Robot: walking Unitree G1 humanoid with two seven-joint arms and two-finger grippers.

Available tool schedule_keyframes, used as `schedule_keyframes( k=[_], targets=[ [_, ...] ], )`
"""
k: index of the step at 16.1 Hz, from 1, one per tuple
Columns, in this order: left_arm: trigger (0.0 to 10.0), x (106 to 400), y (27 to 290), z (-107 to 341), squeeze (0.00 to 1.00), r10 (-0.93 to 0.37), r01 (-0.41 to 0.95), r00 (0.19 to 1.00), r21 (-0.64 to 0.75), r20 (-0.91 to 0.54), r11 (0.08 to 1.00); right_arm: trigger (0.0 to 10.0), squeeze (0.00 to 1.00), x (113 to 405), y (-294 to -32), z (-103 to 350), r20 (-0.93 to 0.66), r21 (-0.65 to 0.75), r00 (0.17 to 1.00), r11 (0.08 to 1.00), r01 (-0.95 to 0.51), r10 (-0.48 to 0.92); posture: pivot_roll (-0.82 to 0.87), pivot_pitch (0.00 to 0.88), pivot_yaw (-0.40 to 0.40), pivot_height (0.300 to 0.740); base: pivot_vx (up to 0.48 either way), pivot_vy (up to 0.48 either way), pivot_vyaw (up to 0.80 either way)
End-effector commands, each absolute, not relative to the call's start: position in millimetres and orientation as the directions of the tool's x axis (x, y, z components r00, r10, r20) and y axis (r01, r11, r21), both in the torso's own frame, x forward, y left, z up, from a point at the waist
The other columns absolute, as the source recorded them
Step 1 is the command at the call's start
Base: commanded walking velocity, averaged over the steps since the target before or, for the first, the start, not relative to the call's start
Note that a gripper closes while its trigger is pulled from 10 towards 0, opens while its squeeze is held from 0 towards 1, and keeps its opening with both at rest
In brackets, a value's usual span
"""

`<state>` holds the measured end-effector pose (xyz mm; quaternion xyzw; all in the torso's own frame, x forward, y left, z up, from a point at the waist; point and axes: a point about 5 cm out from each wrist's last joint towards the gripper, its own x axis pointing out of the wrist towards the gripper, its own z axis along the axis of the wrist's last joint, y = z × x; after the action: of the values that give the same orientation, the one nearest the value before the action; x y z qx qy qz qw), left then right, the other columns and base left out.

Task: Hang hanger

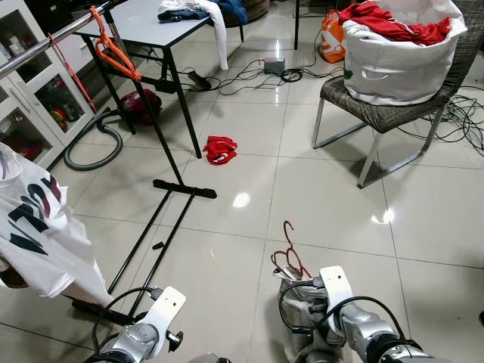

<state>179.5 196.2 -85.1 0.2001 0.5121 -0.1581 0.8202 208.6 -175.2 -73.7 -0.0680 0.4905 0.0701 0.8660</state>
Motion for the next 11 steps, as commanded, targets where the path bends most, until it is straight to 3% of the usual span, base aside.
schedule_keyframes(
  k=[1,11],
  targets=[
    [10.0,178.2,199.2,-85.4,0.00,-0.039,0.471,0.420,0.181,-0.907,0.863,10.0,0.00,212.0,-171.6,-72.1,-0.852,-0.044,0.520,0.979,-0.200,0.068,-0.18,0.000,0.116,0.740,0.000,0.000,0.00],
    [10.0,177.2,201.4,-85.4,0.00,-0.039,0.482,0.420,0.186,-0.907,0.856,10.0,0.00,211.3,-171.7,-72.6,-0.853,-0.044,0.518,0.980,-0.196,0.066,-0.19,0.000,0.121,0.740,0.000,0.000,0.00]
  ],
)
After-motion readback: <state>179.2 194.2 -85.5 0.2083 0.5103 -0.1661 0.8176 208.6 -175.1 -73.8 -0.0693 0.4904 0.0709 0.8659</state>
